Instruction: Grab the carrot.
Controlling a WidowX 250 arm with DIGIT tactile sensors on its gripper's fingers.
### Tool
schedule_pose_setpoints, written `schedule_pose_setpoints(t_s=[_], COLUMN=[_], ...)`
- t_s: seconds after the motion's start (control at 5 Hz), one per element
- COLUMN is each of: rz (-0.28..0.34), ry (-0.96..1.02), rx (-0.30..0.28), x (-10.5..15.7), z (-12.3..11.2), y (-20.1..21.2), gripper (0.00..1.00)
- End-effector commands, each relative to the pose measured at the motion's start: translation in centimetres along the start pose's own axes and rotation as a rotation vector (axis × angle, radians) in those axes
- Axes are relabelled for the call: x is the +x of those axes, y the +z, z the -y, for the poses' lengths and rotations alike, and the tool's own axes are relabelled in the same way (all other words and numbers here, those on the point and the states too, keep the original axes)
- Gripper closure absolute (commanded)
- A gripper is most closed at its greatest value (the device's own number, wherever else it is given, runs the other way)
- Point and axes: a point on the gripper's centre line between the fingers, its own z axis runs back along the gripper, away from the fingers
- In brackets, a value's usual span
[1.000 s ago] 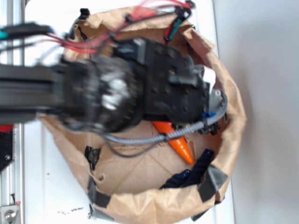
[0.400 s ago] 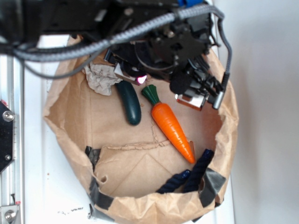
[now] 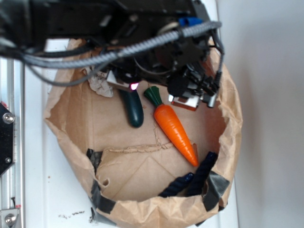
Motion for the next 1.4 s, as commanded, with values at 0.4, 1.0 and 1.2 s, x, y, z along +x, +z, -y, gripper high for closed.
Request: schedule_pose_setpoints(t_s=[0.4,1.0,1.2], rz=[0.034,0.069,0.061], ry=[0.3,0.309,0.312], rx=[-0.086,0.013,0.041], x=[0.6,-3.2,-3.8], z=[0.1,1.4,1.3], y=[0.0,-3.3,-3.1], gripper=[0.0,0.0,0.0])
